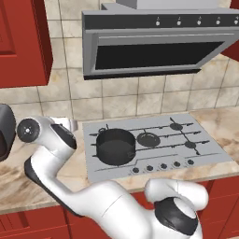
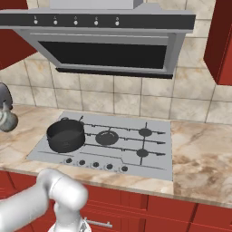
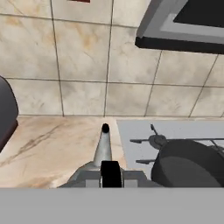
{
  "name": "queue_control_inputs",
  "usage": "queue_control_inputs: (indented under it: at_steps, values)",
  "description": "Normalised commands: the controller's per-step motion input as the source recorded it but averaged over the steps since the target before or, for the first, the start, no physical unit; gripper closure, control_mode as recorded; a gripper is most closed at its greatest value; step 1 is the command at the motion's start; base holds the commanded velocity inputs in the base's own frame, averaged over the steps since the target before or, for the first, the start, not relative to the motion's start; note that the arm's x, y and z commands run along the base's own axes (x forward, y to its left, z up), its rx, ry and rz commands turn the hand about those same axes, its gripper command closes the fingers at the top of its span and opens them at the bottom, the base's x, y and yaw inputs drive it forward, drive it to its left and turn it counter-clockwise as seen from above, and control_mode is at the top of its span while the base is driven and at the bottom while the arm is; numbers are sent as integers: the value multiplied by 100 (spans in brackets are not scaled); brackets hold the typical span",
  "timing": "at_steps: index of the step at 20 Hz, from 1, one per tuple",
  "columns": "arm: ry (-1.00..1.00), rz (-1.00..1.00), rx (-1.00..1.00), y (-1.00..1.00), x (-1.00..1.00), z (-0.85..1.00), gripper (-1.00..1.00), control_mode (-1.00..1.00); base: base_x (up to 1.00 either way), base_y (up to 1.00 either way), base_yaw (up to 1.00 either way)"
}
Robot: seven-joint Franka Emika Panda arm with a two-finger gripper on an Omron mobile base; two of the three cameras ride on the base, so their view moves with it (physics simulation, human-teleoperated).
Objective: Pick the kettle from the counter and place it on a stove burner. Then turn the burner on.
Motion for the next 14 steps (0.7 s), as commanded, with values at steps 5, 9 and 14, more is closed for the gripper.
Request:
queue_control_inputs:
  at_steps: [5, 9, 14]
  values:
    - [-25, -12, 0, -100, -16, 57, 100, -100, 0, 0, 0]
    - [-14, -17, 0, -100, -17, 61, 100, -100, 0, 0, 0]
    - [-5, -20, 0, -100, -15, 61, 100, -100, 0, 0, 0]
